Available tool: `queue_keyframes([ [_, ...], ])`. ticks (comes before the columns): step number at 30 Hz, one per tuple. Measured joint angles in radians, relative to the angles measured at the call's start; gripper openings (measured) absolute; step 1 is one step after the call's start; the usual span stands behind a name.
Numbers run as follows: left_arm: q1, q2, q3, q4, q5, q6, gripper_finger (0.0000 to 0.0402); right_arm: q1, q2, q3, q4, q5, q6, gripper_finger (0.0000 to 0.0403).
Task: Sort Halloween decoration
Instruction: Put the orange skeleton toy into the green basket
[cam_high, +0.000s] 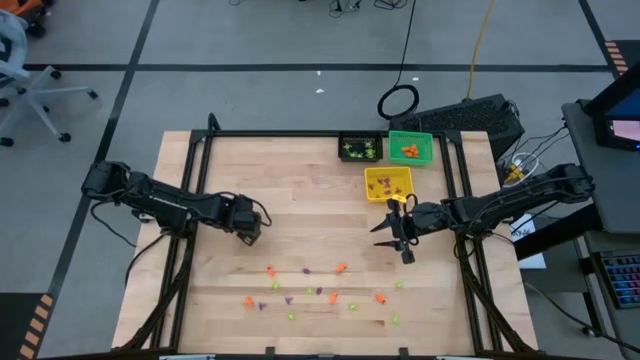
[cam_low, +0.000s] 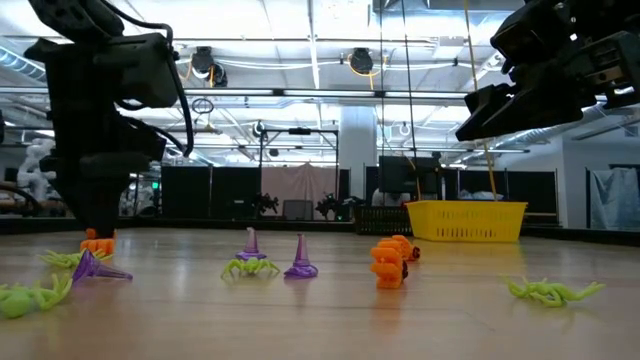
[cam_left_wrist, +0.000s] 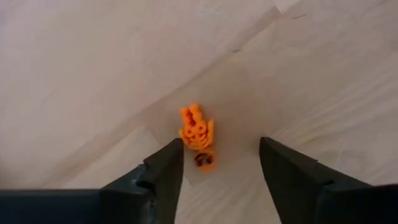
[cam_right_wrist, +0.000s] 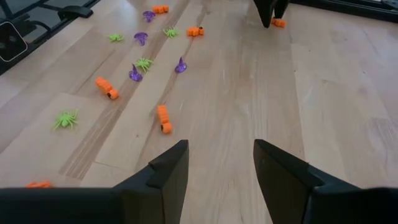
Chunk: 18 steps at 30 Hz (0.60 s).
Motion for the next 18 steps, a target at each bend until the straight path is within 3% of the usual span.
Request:
queue_keyframes([
  [18,-0.001,0.002,-0.002,-0.007,0.010,-0.016,0.0074,0.000,0.000,0.000,0.000,0.000,0.000,0.0167],
])
